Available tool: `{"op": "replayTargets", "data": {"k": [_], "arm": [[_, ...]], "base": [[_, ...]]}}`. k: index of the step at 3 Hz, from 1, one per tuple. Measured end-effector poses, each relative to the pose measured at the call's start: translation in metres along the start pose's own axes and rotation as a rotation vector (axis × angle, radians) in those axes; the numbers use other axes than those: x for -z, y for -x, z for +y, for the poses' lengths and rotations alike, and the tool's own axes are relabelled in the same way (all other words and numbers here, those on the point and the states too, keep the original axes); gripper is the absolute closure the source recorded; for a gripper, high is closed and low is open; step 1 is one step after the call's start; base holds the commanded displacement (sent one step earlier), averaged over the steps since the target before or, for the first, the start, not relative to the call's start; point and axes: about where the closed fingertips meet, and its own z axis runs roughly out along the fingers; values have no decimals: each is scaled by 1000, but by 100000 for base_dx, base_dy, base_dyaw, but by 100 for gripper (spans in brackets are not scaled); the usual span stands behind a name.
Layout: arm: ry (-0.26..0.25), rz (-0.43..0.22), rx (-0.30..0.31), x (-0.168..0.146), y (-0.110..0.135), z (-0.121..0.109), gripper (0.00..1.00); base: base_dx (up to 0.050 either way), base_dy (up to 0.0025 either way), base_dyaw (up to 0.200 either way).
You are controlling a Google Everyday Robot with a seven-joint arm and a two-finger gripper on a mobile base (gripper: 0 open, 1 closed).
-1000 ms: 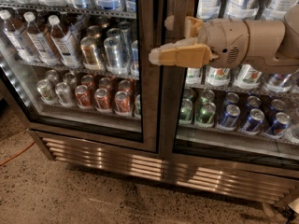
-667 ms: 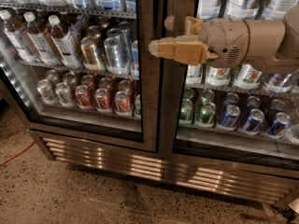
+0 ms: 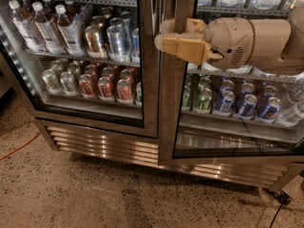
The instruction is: Open right fridge door
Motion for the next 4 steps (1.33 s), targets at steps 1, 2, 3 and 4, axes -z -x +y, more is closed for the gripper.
{"op": "replayTargets", "data": {"k": [1,2,3,4], "arm": [[0,0,0,0,0,0,100],[0,0,0,0,0,0,100],[0,0,0,0,0,0,100],[0,0,0,0,0,0,100]], "base": [[-4648,-3,25],[-4650,-2,16],[-1,-1,-18988],[1,-2,-19579]]}}
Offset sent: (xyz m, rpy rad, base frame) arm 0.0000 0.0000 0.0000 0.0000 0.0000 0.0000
